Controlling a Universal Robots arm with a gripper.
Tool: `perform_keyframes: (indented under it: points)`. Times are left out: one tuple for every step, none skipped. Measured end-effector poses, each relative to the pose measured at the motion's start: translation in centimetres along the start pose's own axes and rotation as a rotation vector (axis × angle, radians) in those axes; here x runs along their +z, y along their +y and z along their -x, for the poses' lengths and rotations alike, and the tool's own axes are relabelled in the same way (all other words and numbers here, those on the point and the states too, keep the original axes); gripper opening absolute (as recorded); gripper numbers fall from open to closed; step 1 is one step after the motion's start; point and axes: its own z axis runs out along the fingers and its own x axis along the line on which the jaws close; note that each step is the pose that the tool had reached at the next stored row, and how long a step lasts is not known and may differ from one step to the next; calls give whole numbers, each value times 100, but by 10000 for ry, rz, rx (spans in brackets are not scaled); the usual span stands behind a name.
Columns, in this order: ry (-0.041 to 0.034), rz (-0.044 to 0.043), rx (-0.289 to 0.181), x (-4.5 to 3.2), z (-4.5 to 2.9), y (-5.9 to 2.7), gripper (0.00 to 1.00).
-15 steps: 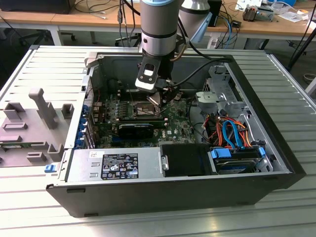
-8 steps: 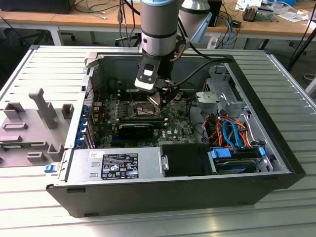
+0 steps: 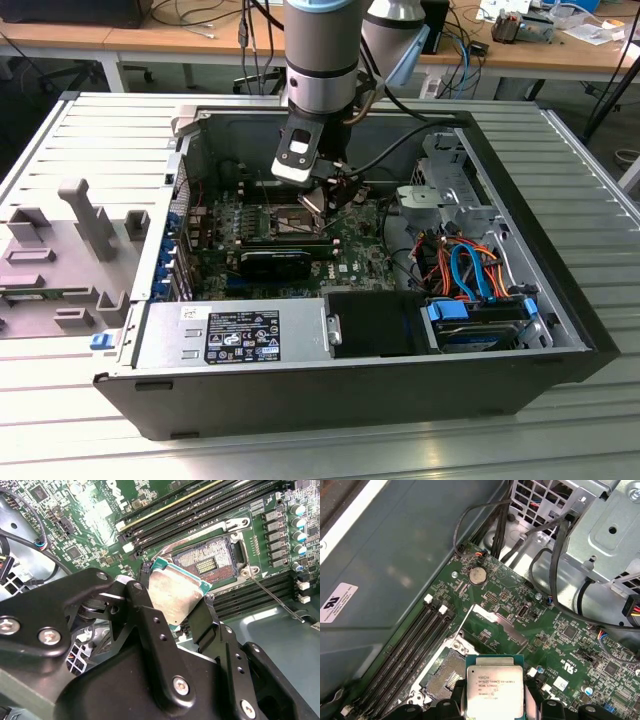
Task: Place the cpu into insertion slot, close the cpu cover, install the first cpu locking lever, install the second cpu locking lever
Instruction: 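Place the cpu into insertion slot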
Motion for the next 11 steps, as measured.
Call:
perform_keyframes:
  points:
    - [-1, 0, 12, 0, 0, 0, 55]
    - [-2, 0, 24, 1, 0, 0, 55]
    - [-4, 1, 39, 1, 0, 0, 55]
    - [-5, 1, 57, 1, 0, 0, 55]
    - [-6, 1, 67, 2, 0, 0, 55]
    - [-7, 1, 76, 2, 0, 0, 55]
    - [-8, 1, 87, 2, 0, 0, 55]
    - [-8, 2, 98, 3, 0, 0, 55]
    - [-10, 2, 115, 3, 0, 0, 55]
    - [-10, 2, 124, 3, 0, 0, 55]
    - [-12, 3, 135, 4, 0, 0, 55]
